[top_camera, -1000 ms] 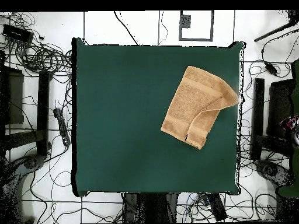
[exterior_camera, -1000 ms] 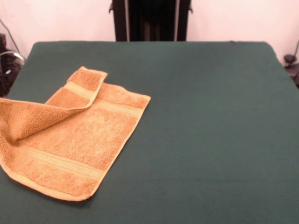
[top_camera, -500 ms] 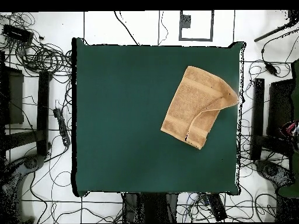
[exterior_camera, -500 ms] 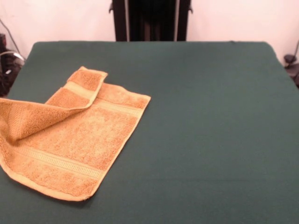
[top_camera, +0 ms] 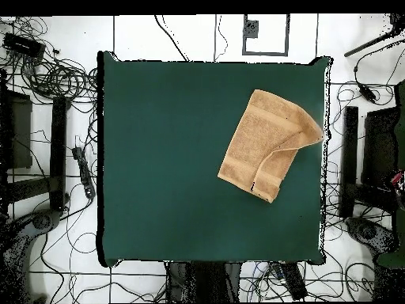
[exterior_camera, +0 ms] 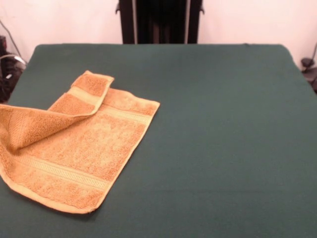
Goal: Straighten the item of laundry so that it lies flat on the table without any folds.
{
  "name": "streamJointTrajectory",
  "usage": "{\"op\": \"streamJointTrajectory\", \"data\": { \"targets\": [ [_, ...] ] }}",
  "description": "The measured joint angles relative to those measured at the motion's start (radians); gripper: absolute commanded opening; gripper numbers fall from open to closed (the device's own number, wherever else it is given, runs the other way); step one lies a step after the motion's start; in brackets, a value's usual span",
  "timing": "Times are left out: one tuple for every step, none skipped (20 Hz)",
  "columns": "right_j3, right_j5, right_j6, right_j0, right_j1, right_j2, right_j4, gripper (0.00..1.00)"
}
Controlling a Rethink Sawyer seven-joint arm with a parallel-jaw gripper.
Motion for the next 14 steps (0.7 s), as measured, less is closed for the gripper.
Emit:
{"op": "streamJointTrajectory", "data": {
  "targets": [
    [-0.005, 0.000, 0.000, -0.018, 0.003, 0.015, -0.009, 1.00],
    [-0.007, 0.000, 0.000, -0.026, 0.004, 0.024, -0.012, 1.00],
    [-0.009, 0.000, -0.001, -0.032, 0.005, 0.030, -0.013, 1.00],
    [-0.016, 0.000, -0.008, -0.047, 0.010, 0.046, -0.019, 1.00],
    [-0.022, 0.000, -0.016, -0.056, 0.015, 0.056, -0.025, 1.00],
    [-0.026, 0.000, -0.022, -0.061, 0.019, 0.061, -0.030, 1.00],
    [-0.030, 0.000, -0.028, -0.066, 0.022, 0.066, -0.034, 1.00],
    [-0.034, 0.000, -0.037, -0.073, 0.027, 0.073, -0.041, 1.00],
    [-0.041, 0.000, -0.060, -0.086, 0.033, 0.088, -0.055, 1.00],
    [-0.045, 0.000, -0.074, -0.093, 0.037, 0.097, -0.063, 1.00],
    [-0.048, 0.000, -0.087, -0.097, 0.040, 0.103, -0.070, 1.00],
    [-0.052, 0.000, -0.102, -0.100, 0.044, 0.108, -0.078, 1.00],
    [-0.057, 0.000, -0.122, -0.105, 0.048, 0.116, -0.089, 1.00],
    [-0.063, 0.000, -0.147, -0.110, 0.052, 0.123, -0.101, 1.00]
  ]
}}
